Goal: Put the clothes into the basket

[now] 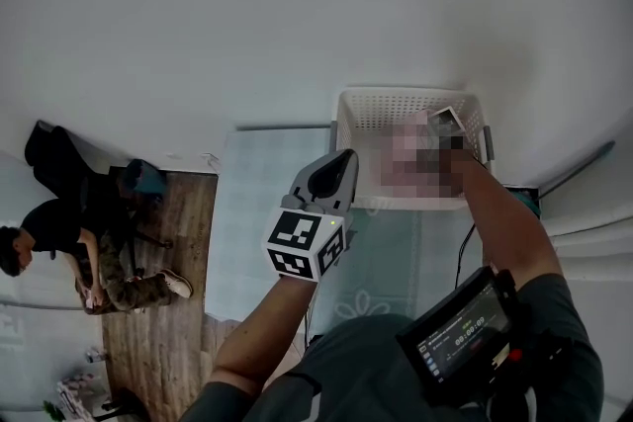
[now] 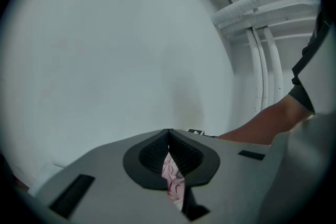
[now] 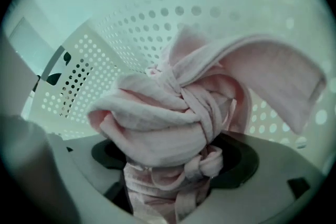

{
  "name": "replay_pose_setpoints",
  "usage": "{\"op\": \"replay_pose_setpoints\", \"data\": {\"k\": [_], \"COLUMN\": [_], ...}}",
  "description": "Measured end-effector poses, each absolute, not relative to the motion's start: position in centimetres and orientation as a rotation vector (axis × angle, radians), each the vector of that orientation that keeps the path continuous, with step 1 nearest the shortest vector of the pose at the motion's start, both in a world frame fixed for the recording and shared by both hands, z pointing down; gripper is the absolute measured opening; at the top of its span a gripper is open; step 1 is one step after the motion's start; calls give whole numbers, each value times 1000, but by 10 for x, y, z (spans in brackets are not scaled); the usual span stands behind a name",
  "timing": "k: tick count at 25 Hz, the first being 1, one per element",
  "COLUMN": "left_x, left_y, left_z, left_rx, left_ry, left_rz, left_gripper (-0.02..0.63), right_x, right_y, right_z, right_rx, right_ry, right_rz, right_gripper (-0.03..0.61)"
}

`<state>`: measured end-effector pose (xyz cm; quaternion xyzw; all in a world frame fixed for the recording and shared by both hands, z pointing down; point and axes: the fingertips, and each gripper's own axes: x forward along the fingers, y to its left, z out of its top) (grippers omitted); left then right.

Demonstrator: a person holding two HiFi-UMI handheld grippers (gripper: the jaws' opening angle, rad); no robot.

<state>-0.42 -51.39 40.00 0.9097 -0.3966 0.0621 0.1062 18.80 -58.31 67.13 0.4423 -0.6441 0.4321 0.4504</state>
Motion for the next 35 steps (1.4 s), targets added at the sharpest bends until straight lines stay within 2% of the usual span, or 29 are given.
{"op": "replay_pose_setpoints", "data": {"k": [5,11,16,27,31,35], "left_x": [-2,-2,2,3,0,0], "left_y": [-496,-470,-461,-433,-426,-423], "left_z": [393,362,368,348,349,358], "left_rx": [2704,2731,2755,2780,2777,2759], "left_ry": [-1158,-1145,-1127,-1117,-1130,-1138], "left_rz": [164,103,77,10,3,23], "left_gripper": [9,9,9,9,9,9], "right_x": [185,182,184,189,195,199], "right_y": [-582,-576,-566,-481,-451,-425], "right_z": [637,539,481,387,360,349], "right_rx": [1135,1285,1441,1606,1718,1794], "right_ry": [-1667,-1850,-2051,-2323,-2384,-2374], "right_rz": [1037,877,800,605,463,317], "right_gripper": [431,430,430,423,337,282]}}
